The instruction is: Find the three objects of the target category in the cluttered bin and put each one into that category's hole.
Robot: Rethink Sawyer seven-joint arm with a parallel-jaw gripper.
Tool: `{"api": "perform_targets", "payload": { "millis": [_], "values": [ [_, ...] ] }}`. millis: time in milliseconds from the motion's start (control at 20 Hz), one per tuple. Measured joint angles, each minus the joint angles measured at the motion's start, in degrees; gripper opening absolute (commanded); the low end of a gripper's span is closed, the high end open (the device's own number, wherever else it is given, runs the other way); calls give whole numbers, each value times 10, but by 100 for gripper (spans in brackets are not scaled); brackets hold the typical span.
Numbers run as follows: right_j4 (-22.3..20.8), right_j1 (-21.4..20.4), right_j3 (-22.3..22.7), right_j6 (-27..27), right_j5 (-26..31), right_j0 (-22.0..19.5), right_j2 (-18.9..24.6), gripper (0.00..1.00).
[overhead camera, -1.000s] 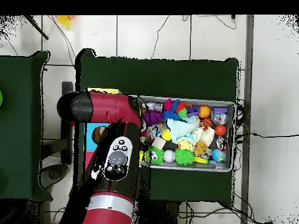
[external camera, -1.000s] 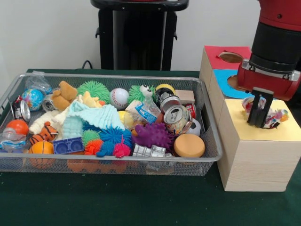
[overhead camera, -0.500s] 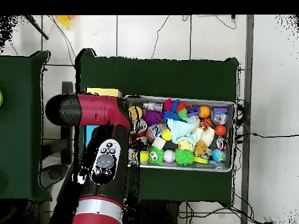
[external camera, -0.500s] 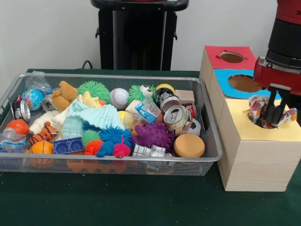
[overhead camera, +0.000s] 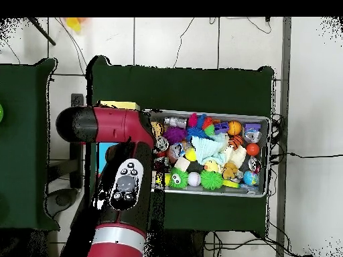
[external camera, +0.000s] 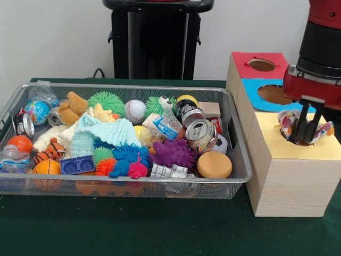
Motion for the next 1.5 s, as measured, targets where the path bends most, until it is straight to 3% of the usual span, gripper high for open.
{"api": "perform_targets", "payload": {
  "millis": [450,1500],
  "values": [
    [-1,-1,0,0,1,-44,31,0],
    [-8,-13,0,0,0,-35,26,0]
  ]
}}
